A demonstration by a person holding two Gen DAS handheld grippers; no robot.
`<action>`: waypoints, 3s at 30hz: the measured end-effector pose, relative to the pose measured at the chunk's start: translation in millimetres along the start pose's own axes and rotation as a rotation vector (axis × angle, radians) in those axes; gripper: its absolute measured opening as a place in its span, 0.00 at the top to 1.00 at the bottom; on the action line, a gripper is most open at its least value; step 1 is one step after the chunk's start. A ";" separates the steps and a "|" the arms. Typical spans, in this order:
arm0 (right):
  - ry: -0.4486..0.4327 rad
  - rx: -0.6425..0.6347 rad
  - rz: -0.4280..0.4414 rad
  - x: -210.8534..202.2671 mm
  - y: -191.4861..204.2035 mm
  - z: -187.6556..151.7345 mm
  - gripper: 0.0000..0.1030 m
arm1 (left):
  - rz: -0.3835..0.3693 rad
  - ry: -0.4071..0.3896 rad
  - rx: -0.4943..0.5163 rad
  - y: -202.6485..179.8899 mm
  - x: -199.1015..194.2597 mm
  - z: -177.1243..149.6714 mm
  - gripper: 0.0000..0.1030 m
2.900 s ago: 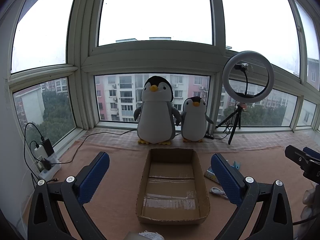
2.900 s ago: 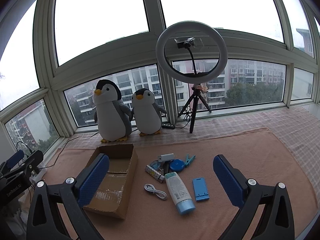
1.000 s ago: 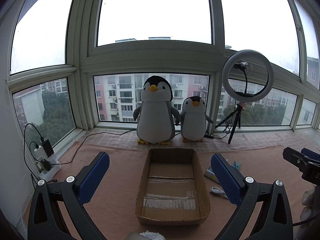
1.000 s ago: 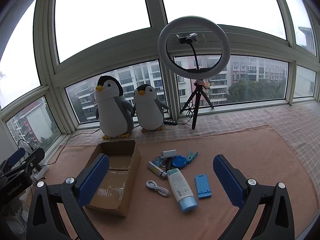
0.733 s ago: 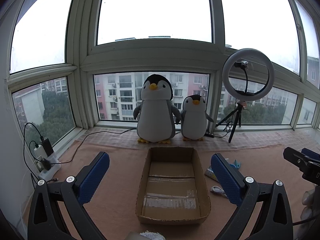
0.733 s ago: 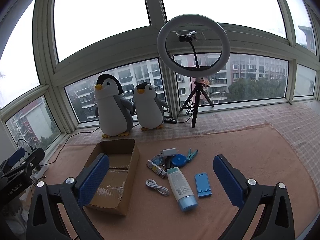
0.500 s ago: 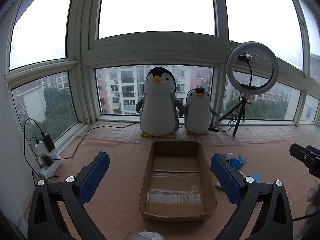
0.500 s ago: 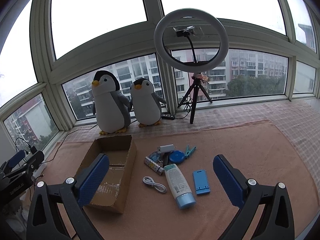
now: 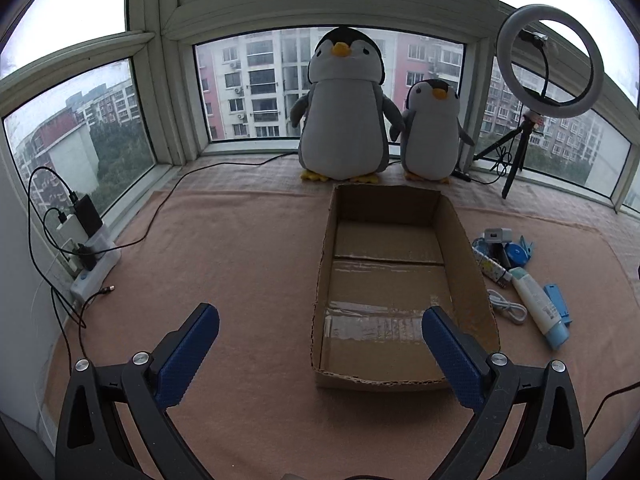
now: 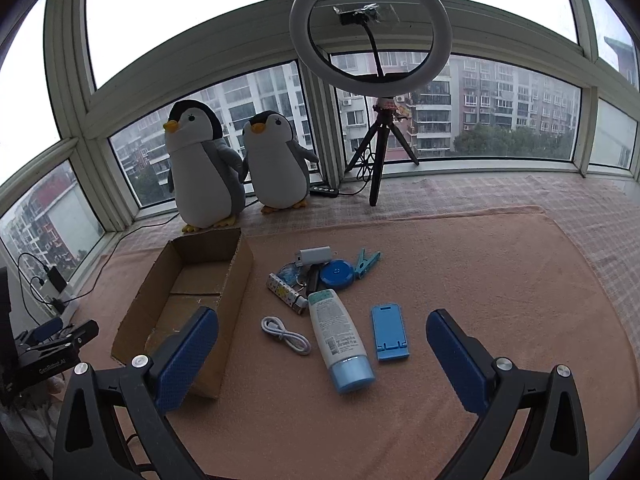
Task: Organize rigid objects
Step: 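Move the right tool toward the white-and-blue lotion tube and grasp it, then carry the lotion tube with the right tool into the cardboard box and release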
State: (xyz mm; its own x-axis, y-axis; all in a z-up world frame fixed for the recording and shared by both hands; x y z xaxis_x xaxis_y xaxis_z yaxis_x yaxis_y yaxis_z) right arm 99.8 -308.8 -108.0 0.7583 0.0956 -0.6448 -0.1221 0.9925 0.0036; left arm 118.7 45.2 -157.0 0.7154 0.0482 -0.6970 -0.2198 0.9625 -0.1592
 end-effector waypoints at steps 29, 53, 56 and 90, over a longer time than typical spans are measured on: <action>0.260 -0.141 0.078 109.1 -6.8 -48.7 0.19 | 0.070 0.232 -0.053 30.5 115.2 -42.4 0.22; 0.340 -0.225 0.105 165.9 1.7 -74.0 0.48 | 0.073 0.249 -0.044 29.3 125.9 -47.1 0.33; 0.309 -0.266 0.072 162.8 5.9 -77.3 0.49 | 0.074 0.250 -0.043 28.8 126.4 -47.3 0.33; 0.171 -0.159 0.195 109.2 44.3 -4.1 0.57 | 0.045 0.274 -0.056 28.9 132.6 -48.0 0.35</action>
State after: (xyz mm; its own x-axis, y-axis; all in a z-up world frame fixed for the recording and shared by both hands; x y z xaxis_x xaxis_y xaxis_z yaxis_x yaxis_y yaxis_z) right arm 174.6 -254.7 -181.3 0.5934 0.2560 -0.7631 -0.3637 0.9311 0.0295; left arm 175.4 66.5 -287.6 0.4996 0.0093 -0.8662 -0.2893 0.9443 -0.1568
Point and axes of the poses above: each gripper's, at about its wrist camera, not at the fingertips, and x roughly the way its jaws point, y to its left, z to its top, the point moved 8 cm from there along x, roughly the way its jaws point, and after that the axes turned 13 degrees about -x, right-handed, at the moved point
